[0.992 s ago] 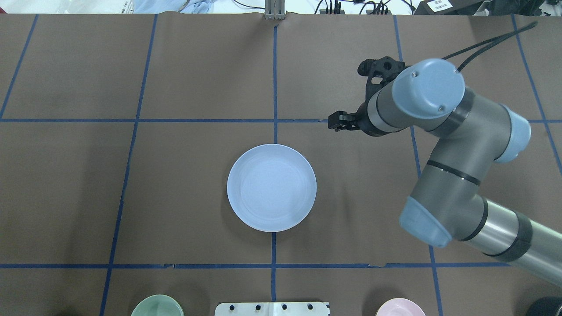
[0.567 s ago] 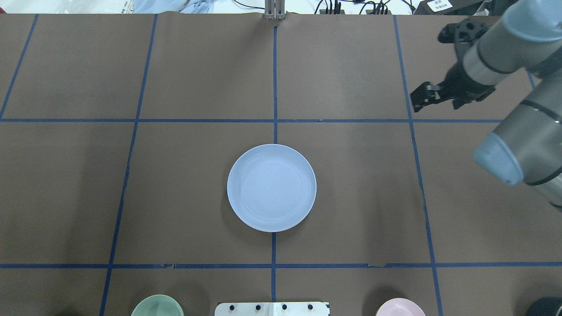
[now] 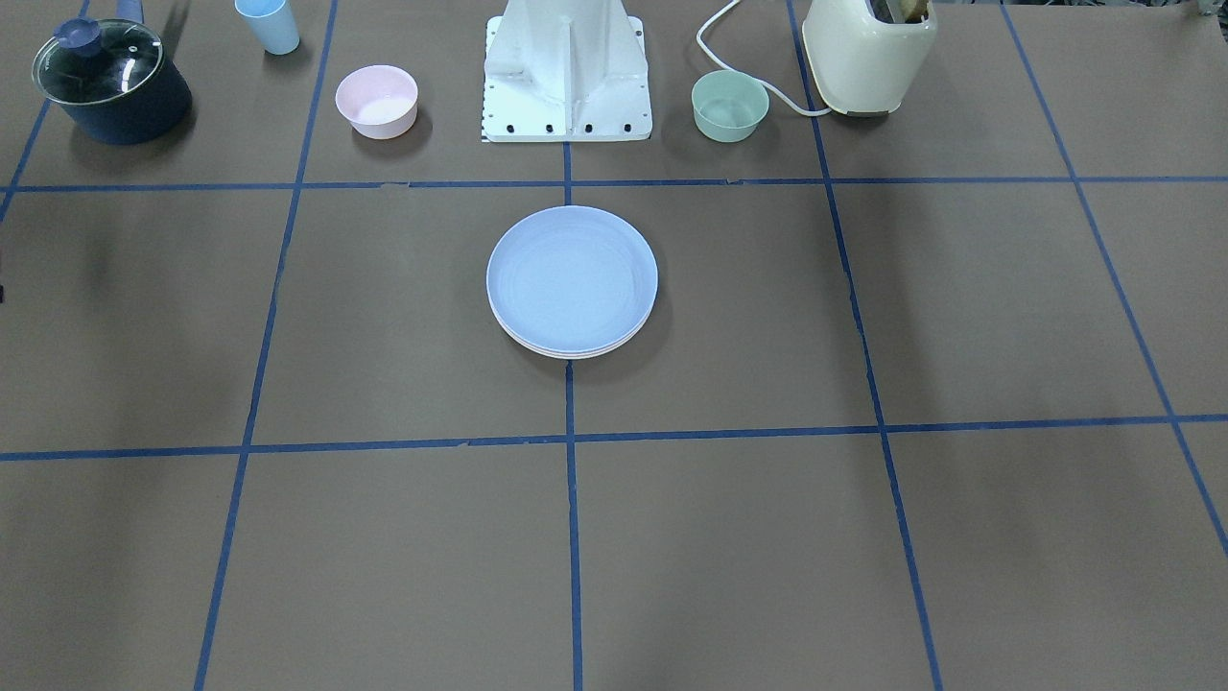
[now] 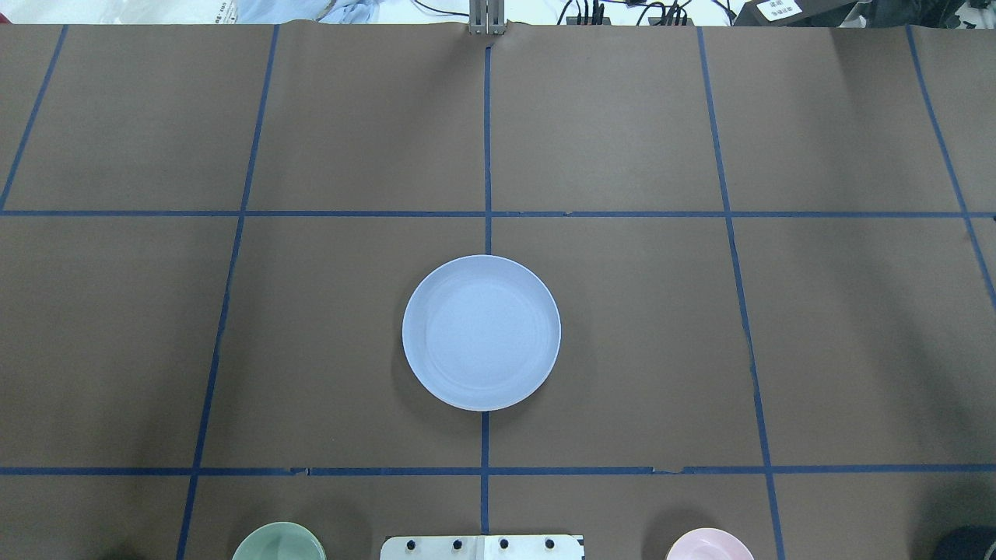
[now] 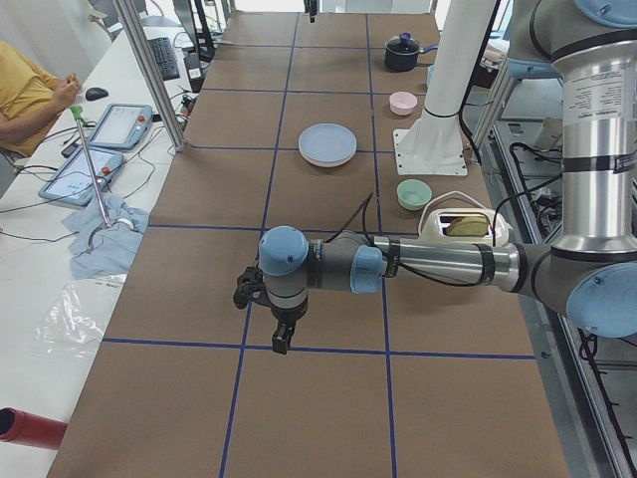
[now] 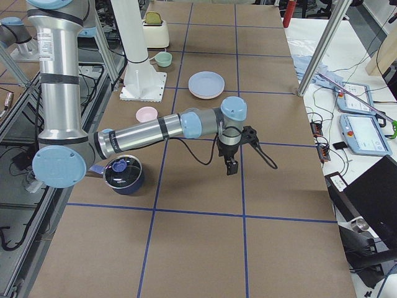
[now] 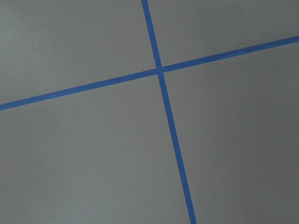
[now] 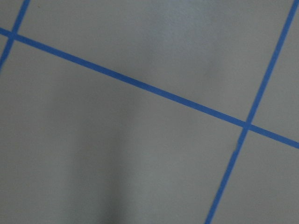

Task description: Stack three plates with pink and blue

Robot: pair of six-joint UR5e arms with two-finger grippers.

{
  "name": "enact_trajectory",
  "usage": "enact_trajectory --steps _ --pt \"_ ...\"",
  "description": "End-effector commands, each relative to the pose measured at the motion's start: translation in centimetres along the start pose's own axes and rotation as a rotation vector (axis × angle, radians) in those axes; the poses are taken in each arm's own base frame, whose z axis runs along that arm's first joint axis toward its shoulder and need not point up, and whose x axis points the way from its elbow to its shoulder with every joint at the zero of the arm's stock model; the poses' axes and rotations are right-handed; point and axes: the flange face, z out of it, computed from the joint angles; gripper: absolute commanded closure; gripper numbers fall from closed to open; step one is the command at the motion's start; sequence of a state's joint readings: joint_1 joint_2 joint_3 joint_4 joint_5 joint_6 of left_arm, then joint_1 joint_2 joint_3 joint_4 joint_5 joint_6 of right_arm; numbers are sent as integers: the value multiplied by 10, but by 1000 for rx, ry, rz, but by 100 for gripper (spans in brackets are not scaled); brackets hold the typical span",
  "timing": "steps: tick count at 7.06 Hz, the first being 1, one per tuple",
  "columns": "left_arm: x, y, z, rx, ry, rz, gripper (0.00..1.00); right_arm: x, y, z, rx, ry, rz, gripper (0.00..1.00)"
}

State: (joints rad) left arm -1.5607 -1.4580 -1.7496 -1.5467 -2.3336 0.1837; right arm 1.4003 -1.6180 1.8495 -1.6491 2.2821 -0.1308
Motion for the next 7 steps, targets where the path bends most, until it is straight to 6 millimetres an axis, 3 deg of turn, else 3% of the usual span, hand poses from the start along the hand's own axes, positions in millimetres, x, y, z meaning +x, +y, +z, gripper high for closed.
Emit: enact_trajectory --steps 1,2,7 --pt "0 9 3 -16 3 -11 0 76 104 28 -67 -16 100 0" --pt "-2 11 1 -10 4 -18 0 93 122 28 -64 -21 152 0" --pt "-10 21 5 -27 -36 -28 0 97 132 29 -65 -20 178 0"
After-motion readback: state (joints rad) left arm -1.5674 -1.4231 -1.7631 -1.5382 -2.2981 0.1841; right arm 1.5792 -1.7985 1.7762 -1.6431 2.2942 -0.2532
